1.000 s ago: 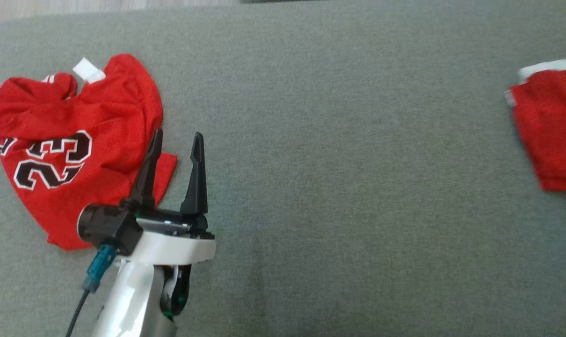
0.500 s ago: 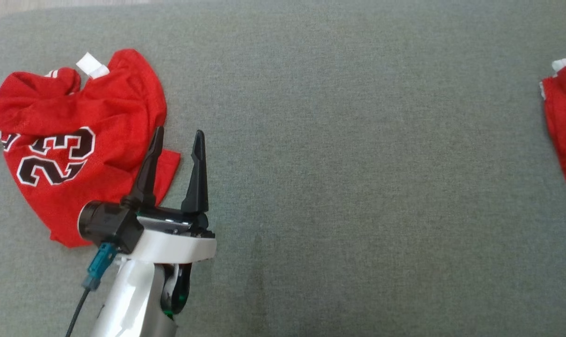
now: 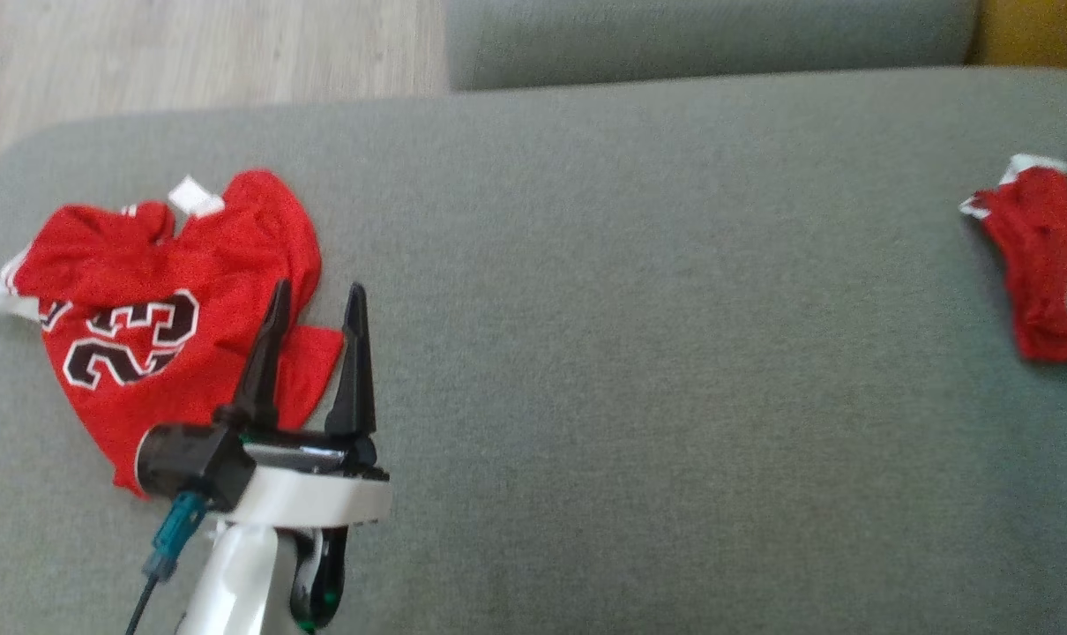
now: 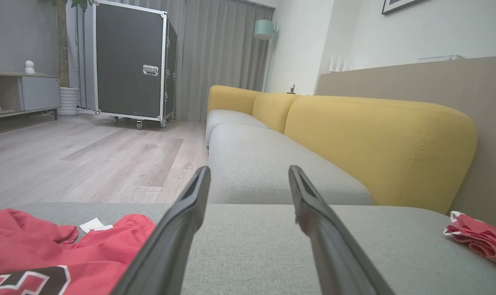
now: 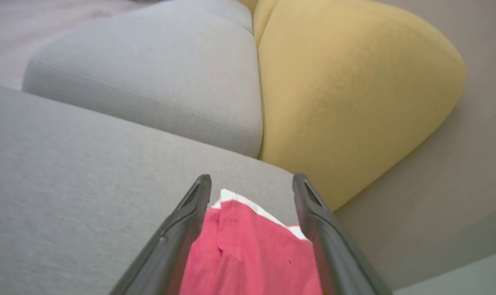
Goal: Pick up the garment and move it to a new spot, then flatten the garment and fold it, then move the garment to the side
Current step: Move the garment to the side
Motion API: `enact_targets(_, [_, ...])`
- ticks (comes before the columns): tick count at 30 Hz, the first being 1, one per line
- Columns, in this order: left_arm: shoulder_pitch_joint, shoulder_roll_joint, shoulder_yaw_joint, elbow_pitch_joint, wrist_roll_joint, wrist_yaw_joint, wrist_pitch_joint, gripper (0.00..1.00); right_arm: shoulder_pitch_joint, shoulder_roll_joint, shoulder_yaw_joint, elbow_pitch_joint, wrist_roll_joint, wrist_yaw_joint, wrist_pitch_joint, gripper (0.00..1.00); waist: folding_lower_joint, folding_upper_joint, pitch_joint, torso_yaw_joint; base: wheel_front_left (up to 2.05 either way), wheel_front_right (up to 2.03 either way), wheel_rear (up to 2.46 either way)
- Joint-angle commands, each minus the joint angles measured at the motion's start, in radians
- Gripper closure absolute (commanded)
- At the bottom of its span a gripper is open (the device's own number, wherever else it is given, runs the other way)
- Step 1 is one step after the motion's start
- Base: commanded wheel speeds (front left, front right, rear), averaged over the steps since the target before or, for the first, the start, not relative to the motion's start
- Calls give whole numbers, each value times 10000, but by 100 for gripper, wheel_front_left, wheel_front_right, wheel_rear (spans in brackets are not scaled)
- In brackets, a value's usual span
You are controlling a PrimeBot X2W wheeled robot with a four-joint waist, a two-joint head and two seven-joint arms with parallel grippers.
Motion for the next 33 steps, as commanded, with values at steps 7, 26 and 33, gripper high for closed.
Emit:
enact_targets(7, [312, 43, 627, -474, -77, 0, -51, 0, 327, 1088, -825, -1966, 905, 33, -271, 0, 1, 0, -1312, -306, 0, 0, 0])
enact_targets(26, [1428, 43, 1250, -349, -582, -16, -51, 0, 7265, 4538, -2894, -9781, 741, 33, -311, 0, 1, 0, -1758, -348, 0, 0, 0])
enact_targets(33, [1703, 43, 1156, -186, -525, 1, -51, 0, 8781, 4665, -2850, -10506, 657, 33, -311, 0, 1, 0, -1692, -479, 0, 0, 0])
